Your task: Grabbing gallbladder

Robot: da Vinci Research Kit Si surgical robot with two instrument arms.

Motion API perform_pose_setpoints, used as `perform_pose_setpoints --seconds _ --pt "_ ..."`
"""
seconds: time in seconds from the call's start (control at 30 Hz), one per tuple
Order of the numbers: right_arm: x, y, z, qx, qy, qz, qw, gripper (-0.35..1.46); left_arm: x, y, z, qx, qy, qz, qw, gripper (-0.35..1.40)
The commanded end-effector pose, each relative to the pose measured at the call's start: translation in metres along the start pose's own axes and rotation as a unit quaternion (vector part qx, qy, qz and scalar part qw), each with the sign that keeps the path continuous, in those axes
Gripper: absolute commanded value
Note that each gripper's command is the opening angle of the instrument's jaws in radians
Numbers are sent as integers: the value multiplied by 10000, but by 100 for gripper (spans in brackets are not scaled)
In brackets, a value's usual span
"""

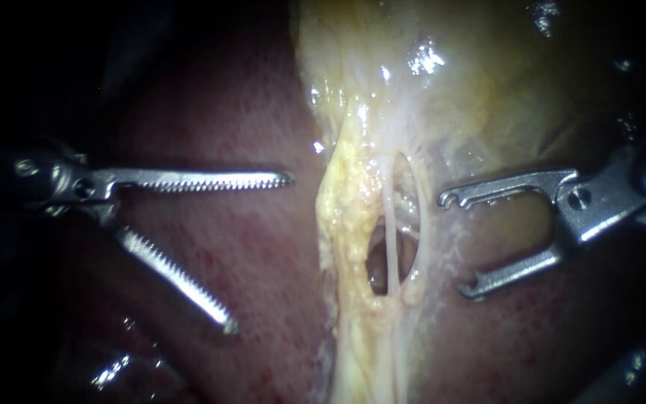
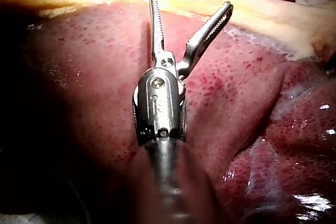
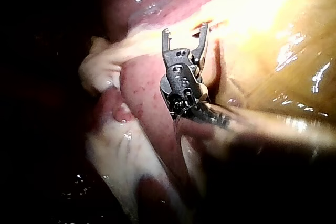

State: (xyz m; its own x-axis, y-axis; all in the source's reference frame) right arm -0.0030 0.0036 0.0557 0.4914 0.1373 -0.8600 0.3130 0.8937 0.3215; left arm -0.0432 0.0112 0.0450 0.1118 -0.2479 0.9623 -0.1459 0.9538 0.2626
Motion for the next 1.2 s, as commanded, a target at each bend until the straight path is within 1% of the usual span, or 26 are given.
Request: perform_pose_setpoints --seconds 0.03,0.13,0.27,0.33,0.47,0.53,0.63,0.7,0.8,0.87,0.93,0.97,1.03,1.2 --pt "0 0 0 0 0 0 10000 60 -1 0 0 2 -3 1 10000 105" --pt "0 0 0 1 0 -1 10000 60 -2 1 -1 7 -7 -5 10000 105" --pt "-1 -1 -1 3 0 -3 10000 60 -10 7 -3 36 -28 -90 9999 105" --pt "-1 -1 -1 4 0 -4 10000 60 -15 11 -4 -14 -27 -135 9999 106" --pt "-1 -1 0 4 -1 -6 10000 60 -27 20 -5 -136 -26 -324 9994 108" --pt "-2 -2 0 3 -1 -8 10000 60 -33 25 -4 -197 19 -434 9989 108" --pt "-2 -2 0 3 -2 -10 10000 60 -36 31 -1 -312 178 -601 9975 110" --pt "-2 -2 1 3 -2 -11 10000 59 -35 33 1 -427 299 -693 9962 111" --pt "-2 -2 1 4 -2 -12 10000 59 -33 38 6 -483 430 -909 9938 108" --pt "-2 -2 1 4 -2 -12 10000 59 -32 40 9 -516 488 -1002 9924 105" --pt "-2 -2 1 4 -2 -12 10000 59 -32 42 12 -539 521 -1210 9898 96" --pt "-2 -2 1 3 -2 -12 10000 59 -33 43 14 -547 533 -1270 9890 93" --pt "-2 -2 1 4 -2 -12 10000 59 -32 44 17 -573 566 -1476 9858 89" --pt "-2 -2 1 4 -2 -12 10000 59 -28 46 24 -616 630 -1732 9809 79"
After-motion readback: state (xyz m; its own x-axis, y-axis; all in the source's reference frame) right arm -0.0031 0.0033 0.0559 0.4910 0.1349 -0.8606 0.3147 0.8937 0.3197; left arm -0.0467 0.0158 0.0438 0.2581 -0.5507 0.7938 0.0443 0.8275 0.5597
